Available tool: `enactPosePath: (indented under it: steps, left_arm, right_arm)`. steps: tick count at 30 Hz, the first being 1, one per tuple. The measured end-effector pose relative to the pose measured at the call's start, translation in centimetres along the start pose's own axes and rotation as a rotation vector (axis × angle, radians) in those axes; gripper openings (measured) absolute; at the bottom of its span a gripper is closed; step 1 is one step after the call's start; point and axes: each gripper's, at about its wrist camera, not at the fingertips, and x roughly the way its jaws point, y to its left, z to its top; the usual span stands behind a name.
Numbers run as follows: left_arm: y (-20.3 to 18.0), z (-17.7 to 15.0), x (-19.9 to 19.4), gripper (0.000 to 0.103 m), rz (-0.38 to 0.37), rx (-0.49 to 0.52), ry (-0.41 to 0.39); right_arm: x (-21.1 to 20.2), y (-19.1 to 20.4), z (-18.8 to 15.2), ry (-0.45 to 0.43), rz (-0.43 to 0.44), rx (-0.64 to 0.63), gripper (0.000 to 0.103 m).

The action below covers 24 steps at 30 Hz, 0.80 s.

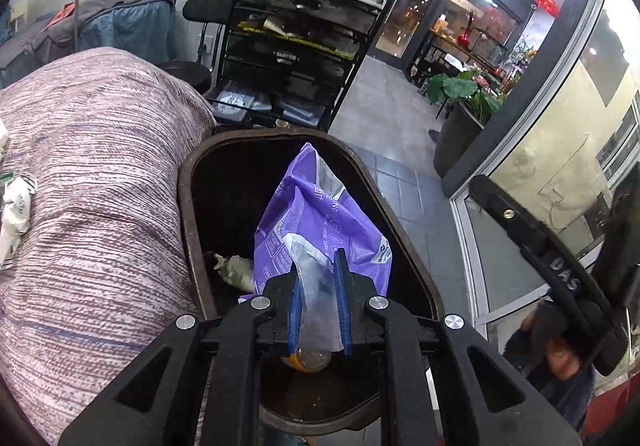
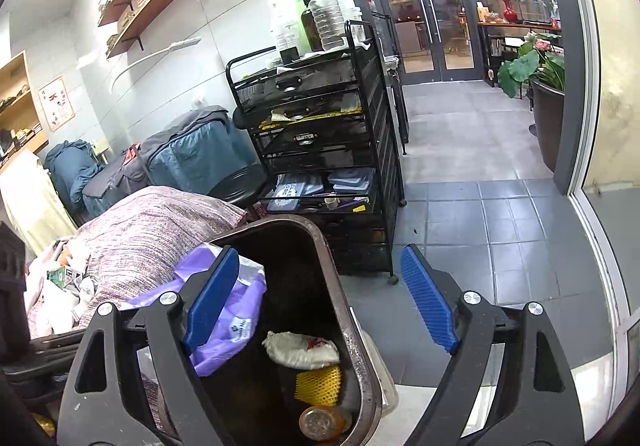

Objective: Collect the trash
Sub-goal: 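Lower the purple wipes pack into the bin and open the left tool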

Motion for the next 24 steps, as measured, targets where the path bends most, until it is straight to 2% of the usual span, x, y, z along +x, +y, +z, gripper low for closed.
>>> enactPosePath:
  steps: [3,5,6,7,9,13,24]
  left_arm:
    - [-0.1,0.2,0.9,0.016,0.011,0.007,0.017]
    - [-0.2,0.1,1.1,0.026,0.013,0.017,0.028]
    - [-0.2,0.0,1.2,0.035,0.017,0.022,0.030]
    - [-0.3,0.0,1.1,0.048,0.023,0.031,0.027]
    - [-0.4,-0.1,0.8,0.064,0.023,0.039,0.015]
    - [-0.6,-0.3,0.4,0.083,0.031,0.059,-0.004]
    - [-1.4,-0.2,-1.4,0.091,0.032,0.087,-0.067]
  right_arm:
    - [0.0,0.0,0.0,0.000,-0.001,0.000,0.084]
    - [0.0,0.0,0.1,-0.001,0.000,0.000,0.085]
    - [0.0,0.0,0.1,-0.001,0.000,-0.001,0.085]
    - [0.0,0.0,0.1,-0.001,0.001,-0.001,0.085]
    - [0.0,0.0,0.1,-0.003,0.001,-0.001,0.086]
    - [0.0,0.0,0.2,-0.010,0.003,0.000,0.087]
    - [-0.5,0.4,0.5,-0.032,0.015,-0.002,0.089]
